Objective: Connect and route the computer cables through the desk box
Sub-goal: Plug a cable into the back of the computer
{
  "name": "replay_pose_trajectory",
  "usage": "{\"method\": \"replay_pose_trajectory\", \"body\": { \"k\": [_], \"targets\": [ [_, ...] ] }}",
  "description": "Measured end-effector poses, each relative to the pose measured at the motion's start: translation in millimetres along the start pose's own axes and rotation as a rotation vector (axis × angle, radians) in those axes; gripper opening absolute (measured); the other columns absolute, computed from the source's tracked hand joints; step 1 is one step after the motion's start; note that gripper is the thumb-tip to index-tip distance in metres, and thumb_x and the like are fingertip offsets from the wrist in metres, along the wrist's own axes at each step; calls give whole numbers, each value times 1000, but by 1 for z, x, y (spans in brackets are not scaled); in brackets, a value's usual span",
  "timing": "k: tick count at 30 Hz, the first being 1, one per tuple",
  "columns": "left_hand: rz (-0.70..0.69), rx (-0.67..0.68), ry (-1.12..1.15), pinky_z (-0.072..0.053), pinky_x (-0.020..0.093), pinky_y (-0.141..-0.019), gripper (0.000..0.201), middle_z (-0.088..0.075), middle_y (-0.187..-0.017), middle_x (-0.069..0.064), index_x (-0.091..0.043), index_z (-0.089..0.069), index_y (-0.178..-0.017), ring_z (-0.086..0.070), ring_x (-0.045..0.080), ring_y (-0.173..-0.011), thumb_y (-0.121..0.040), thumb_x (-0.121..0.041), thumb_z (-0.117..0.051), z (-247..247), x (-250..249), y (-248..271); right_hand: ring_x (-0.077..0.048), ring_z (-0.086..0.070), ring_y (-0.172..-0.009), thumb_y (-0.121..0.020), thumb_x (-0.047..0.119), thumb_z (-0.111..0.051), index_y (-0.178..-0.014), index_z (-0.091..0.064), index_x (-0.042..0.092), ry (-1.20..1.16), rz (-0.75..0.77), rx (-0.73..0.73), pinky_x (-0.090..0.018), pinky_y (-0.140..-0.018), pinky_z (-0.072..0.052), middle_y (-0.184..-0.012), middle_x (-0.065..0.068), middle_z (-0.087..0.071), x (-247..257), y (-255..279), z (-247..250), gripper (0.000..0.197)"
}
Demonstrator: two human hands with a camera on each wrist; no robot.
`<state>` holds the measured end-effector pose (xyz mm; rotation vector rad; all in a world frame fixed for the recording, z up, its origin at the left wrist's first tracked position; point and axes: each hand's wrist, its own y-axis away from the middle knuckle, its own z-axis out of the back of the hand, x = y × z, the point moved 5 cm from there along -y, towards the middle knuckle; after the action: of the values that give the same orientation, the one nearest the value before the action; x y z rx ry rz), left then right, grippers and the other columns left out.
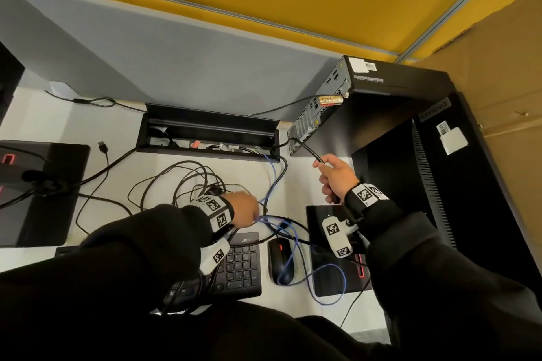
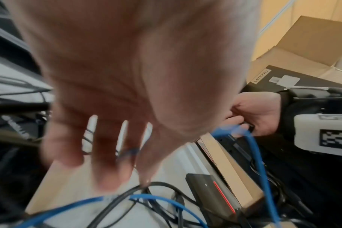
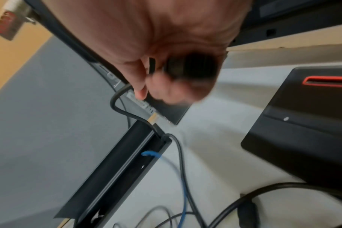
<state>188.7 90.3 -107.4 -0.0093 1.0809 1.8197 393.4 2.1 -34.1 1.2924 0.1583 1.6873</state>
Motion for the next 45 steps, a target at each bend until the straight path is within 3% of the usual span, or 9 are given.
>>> {"method": "replay_pose_trajectory", "body": {
  "k": [7, 16, 19, 22, 26, 30, 34, 39, 45],
  "targets": [
    [-90, -516, -55, -48, 46, -99, 62, -50, -141, 2, -28, -50, -145, -52, 30, -126, -86, -8, -49, 67, 0, -38, -13, -26, -37, -94, 28, -65, -86, -63, 21, 90, 35, -64, -18, -44, -22, -58, 1, -41, 3, 2, 1, 11],
    [-37, -295, -239, -20, 48, -123, 60, -35, -161, 2, -25, -41, -154, -26, 27, -150, -100, -51, -45, 47, 26, -93, -2, -59, -55, -84, 10, -68, -113, -67, 29, 688, 224, 24, -17, -59, -46, -84, 3, -74, 21, 11, 20, 34],
    [-217, -302, -361, -31, 42, -113, 35, -66, -123, 2, -16, -68, -119, -52, 25, -123, -103, -28, -40, 29, 14, -85, -7, -60, -62, -83, -5, -67, -109, -69, 16, 542, 102, 90, -19, -53, -49, -91, -1, -72, 14, 6, 26, 33],
    [-231, -217, -410, -41, 38, -102, 31, -66, -113, 6, -10, -70, -111, -57, 26, -112, -97, -16, -43, 8, 16, -76, -24, -64, -74, -83, -11, -65, -102, -71, 18, 535, 98, 135, -27, -57, -56, -94, -8, -72, 11, 4, 28, 35],
    [-170, -307, -213, -44, 41, -110, 54, -38, -160, 5, -14, -49, -148, -52, 31, -133, -95, -12, -49, 9, 25, -67, -15, -66, -67, -86, 0, -66, -112, -74, 23, 678, 182, 58, -27, -61, -57, -93, -6, -76, 14, 1, 25, 36],
    [-18, -614, 83, -52, 38, -93, 44, -57, -143, -2, -23, -62, -135, -65, 29, -112, -95, -13, -47, 47, 30, -45, -22, -66, -95, -82, 3, -69, -116, -75, 25, 859, 268, -21, -28, -84, -53, -106, -2, -75, 21, 2, 19, 41],
    [44, -888, 300, -56, 40, -89, 30, -61, -126, 1, -21, -69, -125, -67, 24, -100, -97, -23, -56, 82, 43, -28, -20, -65, -101, -82, 0, -69, -113, -77, 28, 841, 298, -59, -28, -87, -52, -109, 3, -74, 24, 4, 23, 43],
    [12, -592, 259, -52, 42, -98, 51, -56, -132, 11, -15, -55, -142, -59, 31, -119, -92, -19, -64, 94, 20, -47, -17, -70, -87, -85, 13, -75, -109, -75, 31, 561, 369, -208, -29, -84, -54, -98, 2, -74, 41, 12, 38, 30],
    [-37, -598, 341, -56, 42, -86, 26, -71, -107, 15, -6, -72, -113, -65, 34, -102, -98, -16, -53, 88, -2, -56, -18, -72, -88, -91, 12, -72, -110, -75, 20, 93, 489, -250, -32, -71, -61, -94, -2, -76, 66, 30, 49, 21]
  ]
}}
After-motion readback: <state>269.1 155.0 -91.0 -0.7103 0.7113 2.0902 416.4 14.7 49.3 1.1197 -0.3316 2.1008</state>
